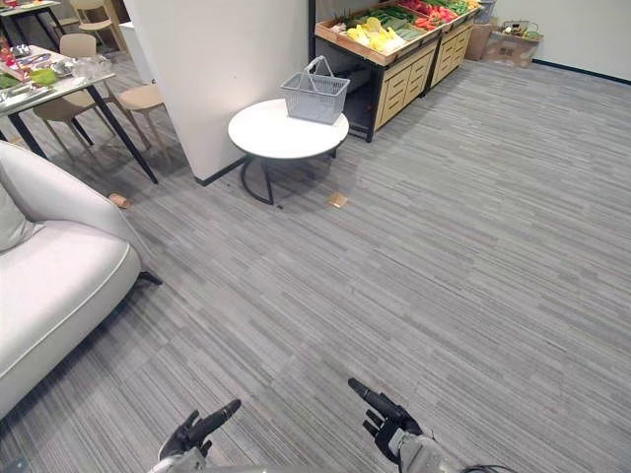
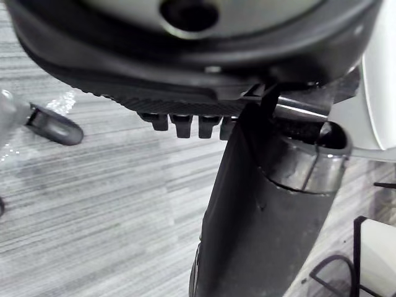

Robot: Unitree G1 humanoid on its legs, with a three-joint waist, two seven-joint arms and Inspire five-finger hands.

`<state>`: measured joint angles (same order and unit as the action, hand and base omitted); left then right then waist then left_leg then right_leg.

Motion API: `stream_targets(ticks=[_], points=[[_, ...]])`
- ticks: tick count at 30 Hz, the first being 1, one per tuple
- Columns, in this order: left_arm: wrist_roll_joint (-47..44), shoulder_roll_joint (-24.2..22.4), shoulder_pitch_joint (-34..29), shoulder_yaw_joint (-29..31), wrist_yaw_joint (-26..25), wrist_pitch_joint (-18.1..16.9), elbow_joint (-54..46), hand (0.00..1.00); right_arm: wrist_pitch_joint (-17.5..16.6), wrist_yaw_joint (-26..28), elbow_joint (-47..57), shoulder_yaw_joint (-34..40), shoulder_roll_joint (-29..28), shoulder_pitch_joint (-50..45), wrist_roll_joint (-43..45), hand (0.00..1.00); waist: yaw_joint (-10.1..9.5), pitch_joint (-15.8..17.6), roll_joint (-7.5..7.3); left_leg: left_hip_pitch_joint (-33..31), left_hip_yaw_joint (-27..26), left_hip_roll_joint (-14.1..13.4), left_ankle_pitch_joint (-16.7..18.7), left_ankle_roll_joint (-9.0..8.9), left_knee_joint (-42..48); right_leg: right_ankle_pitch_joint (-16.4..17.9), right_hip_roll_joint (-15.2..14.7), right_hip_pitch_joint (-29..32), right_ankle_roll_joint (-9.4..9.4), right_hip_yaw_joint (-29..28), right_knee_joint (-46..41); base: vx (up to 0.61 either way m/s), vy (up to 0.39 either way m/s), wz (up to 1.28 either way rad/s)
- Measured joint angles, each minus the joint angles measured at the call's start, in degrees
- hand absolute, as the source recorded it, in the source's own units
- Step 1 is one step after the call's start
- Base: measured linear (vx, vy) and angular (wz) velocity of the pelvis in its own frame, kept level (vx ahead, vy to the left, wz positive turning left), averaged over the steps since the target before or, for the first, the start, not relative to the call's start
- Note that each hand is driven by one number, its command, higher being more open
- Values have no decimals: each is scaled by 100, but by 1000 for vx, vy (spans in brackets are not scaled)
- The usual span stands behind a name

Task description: Pick vegetable in the basket

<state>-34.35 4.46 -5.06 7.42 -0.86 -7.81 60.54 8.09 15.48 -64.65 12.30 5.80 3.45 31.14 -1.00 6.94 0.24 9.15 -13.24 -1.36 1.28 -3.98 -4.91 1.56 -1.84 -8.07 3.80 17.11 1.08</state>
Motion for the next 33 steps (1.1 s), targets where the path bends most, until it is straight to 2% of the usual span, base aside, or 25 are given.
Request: stream_targets(ticks=[10,20,33], points=[[26,-46,-140,-19,103,32,102,100,74,7,-112,5,-75,-224,-208,100,10,6,-16,48,-35,2,-19,30,0,23,-10,2,-47,-17,-74,-48,-13,-2],[113,-37,-150,-51,251,33,218,100,-109,24,-113,-126,-91,-262,-273,100,8,-1,-8,16,-82,2,-101,156,-40,39,16,13,-141,17,21,-50,-21,-3],[123,15,-148,-258,275,33,226,100,-157,37,-137,-356,-70,-261,-420,100,1,-13,-26,121,-158,3,-105,160,-43,-40,43,-151,-217,-8,185,-12,-7,-1]])
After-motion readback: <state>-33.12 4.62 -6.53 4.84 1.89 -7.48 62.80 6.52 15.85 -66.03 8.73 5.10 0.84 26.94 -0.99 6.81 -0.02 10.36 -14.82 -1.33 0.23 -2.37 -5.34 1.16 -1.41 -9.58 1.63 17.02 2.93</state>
